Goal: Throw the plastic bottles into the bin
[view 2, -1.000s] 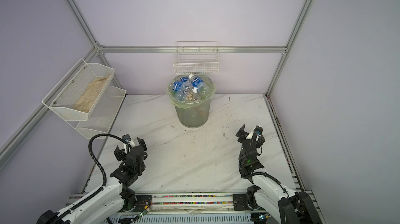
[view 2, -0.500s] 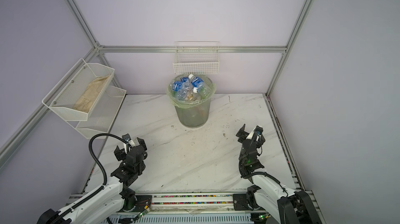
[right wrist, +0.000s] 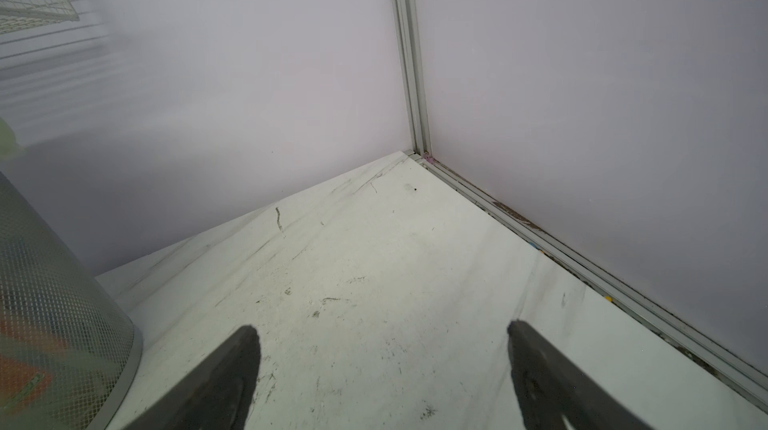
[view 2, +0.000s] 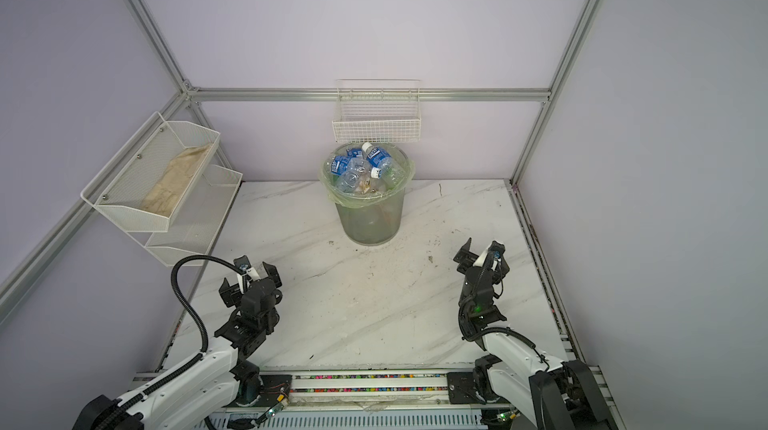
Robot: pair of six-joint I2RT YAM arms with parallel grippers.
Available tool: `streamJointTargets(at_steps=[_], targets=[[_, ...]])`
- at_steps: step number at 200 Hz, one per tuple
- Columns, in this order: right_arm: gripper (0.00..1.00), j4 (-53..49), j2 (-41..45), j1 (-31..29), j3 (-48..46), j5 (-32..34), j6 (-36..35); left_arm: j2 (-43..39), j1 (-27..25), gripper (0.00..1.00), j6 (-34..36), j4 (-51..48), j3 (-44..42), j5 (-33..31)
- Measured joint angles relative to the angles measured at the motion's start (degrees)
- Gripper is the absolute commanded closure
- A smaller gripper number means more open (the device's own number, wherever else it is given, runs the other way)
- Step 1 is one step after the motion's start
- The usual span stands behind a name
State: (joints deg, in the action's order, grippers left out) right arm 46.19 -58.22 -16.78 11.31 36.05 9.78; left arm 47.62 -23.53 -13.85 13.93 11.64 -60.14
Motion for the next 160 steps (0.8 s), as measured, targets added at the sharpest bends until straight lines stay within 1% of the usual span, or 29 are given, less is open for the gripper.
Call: streamJointTargets(at_steps=[48, 84, 160], targets=[[0.05, 0.7, -0.3, 0.3, 0.0, -0.1, 0.0, 1.3, 0.8, 0.00, 0.1, 2.3, 0.0, 0.4], [0.06, 0.9, -0.4, 0.6, 0.0, -0.5, 0.0, 3.7, 1.2, 0.00, 0.2, 3.2, 0.0, 0.9], [0.06, 2.8, -3.2, 1.4, 0.0, -1.4, 0.0, 6.4, 2.2, 0.00, 0.6, 3.7, 0.0, 3.0]])
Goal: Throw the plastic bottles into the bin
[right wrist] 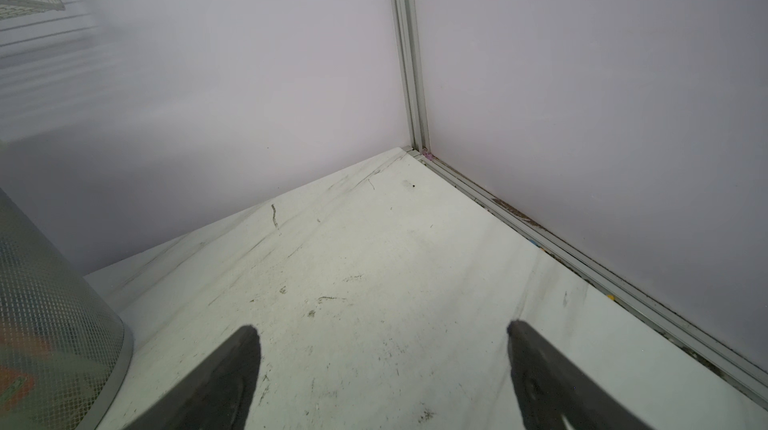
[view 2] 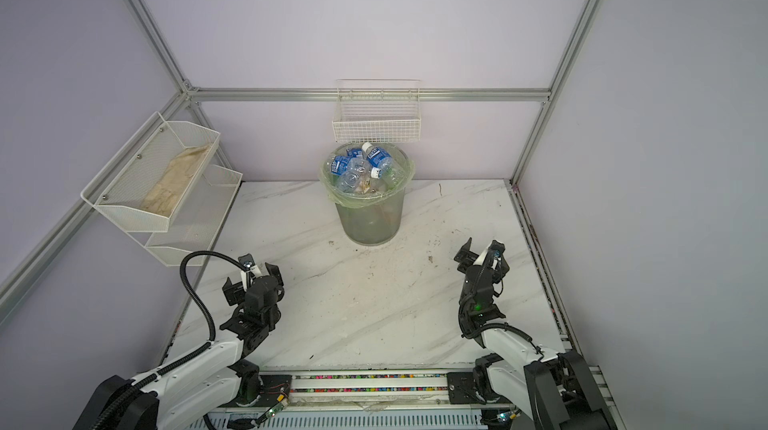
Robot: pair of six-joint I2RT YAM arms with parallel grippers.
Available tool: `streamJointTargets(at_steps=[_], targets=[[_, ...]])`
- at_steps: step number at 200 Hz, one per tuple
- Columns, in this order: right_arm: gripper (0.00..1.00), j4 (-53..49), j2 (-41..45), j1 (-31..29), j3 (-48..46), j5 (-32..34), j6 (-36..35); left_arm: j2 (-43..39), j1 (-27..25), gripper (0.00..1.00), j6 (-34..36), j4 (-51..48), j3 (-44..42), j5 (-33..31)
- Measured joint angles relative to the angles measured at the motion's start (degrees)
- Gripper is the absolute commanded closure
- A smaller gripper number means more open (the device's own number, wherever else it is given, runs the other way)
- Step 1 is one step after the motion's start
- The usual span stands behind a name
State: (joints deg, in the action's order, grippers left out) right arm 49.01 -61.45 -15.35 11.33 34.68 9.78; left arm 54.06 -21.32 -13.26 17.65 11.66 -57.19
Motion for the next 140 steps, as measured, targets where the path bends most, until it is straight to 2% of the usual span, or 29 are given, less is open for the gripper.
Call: streamJointTargets(at_steps=[140], targets=[[0.07, 3.2, -5.4, 0.9, 0.7, -1.7, -0.1, 8.1, 2.0, 0.00, 4.1, 10.0, 0.0, 2.8]])
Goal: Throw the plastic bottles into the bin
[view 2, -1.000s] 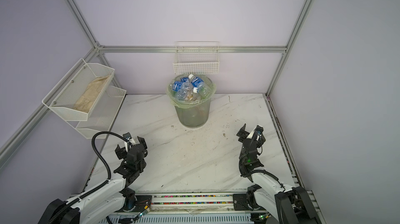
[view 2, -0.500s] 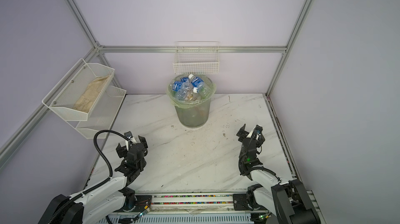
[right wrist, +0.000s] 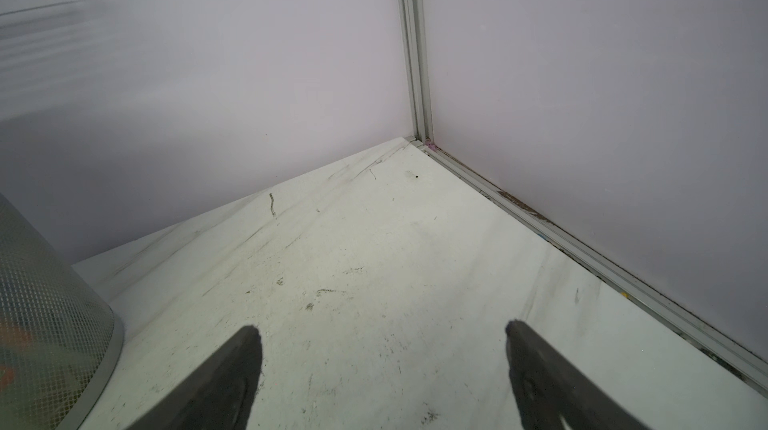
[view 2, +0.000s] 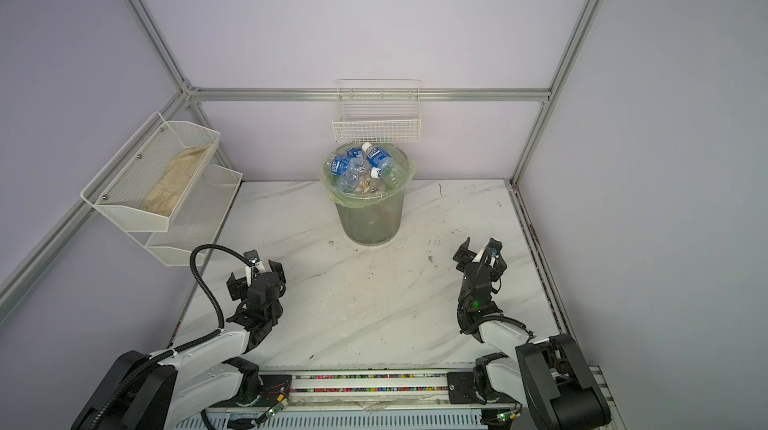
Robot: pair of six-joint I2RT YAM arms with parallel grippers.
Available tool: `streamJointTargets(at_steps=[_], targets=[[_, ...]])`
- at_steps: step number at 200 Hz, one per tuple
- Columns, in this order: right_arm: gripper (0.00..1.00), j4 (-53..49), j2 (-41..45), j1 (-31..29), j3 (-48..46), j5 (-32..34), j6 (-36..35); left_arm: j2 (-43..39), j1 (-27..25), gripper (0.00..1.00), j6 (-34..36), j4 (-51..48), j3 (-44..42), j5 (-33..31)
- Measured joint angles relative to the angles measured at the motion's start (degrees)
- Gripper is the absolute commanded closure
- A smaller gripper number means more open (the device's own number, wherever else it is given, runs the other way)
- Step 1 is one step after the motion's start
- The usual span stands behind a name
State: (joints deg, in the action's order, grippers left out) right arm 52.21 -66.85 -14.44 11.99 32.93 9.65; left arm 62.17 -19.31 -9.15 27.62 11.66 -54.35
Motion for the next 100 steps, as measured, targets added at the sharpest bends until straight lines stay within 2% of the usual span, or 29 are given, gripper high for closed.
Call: streamJointTargets(at_steps=[100], targets=[[0.08, 2.0, -1.9, 0.0, 0.4, -1.4, -0.5, 2.9, 0.9, 0.00, 1.1, 1.9, 0.2, 1.4]])
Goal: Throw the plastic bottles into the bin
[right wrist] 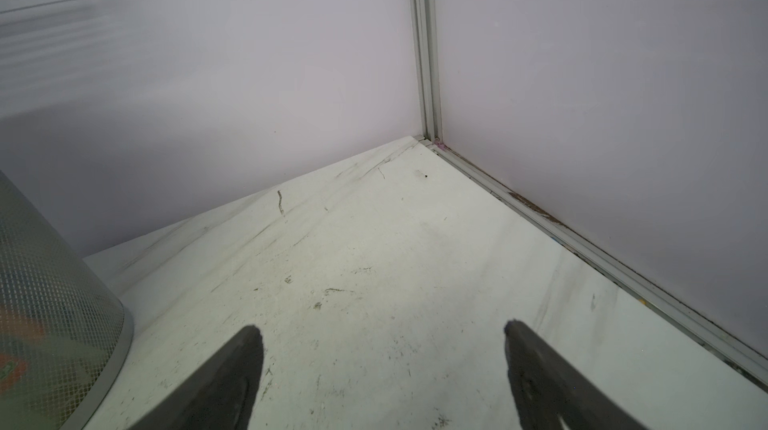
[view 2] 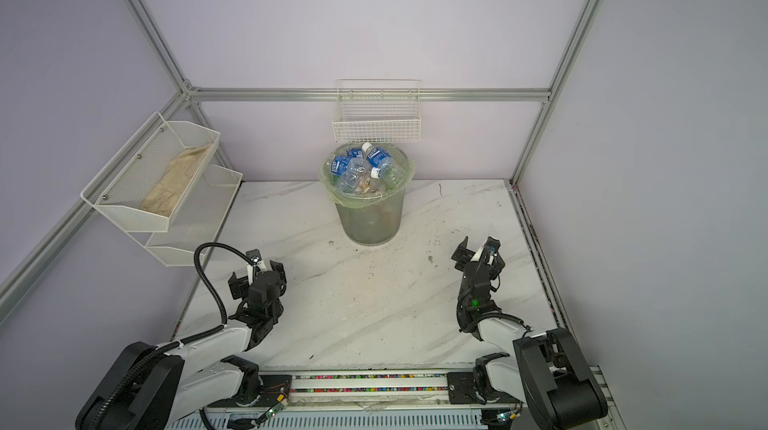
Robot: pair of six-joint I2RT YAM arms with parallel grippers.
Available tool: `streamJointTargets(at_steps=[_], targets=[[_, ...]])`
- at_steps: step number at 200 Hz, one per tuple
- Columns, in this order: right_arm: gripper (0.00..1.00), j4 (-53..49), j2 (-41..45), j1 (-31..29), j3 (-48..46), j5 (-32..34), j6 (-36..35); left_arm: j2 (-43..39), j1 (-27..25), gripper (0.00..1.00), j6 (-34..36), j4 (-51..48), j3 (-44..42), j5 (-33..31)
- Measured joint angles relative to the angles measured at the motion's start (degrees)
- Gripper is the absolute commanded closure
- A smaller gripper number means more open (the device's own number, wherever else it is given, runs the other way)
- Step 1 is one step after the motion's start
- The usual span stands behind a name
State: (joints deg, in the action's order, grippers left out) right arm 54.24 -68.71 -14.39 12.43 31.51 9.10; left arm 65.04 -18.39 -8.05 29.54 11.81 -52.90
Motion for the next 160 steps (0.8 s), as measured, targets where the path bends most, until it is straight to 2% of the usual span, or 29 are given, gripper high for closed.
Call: streamJointTargets(at_steps=[160], targets=[[0.08, 1.6, -1.4, 0.0, 0.2, -0.8, -0.7, 1.7, 0.8, 0.00, 0.2, 1.0, 0.0, 1.2]])
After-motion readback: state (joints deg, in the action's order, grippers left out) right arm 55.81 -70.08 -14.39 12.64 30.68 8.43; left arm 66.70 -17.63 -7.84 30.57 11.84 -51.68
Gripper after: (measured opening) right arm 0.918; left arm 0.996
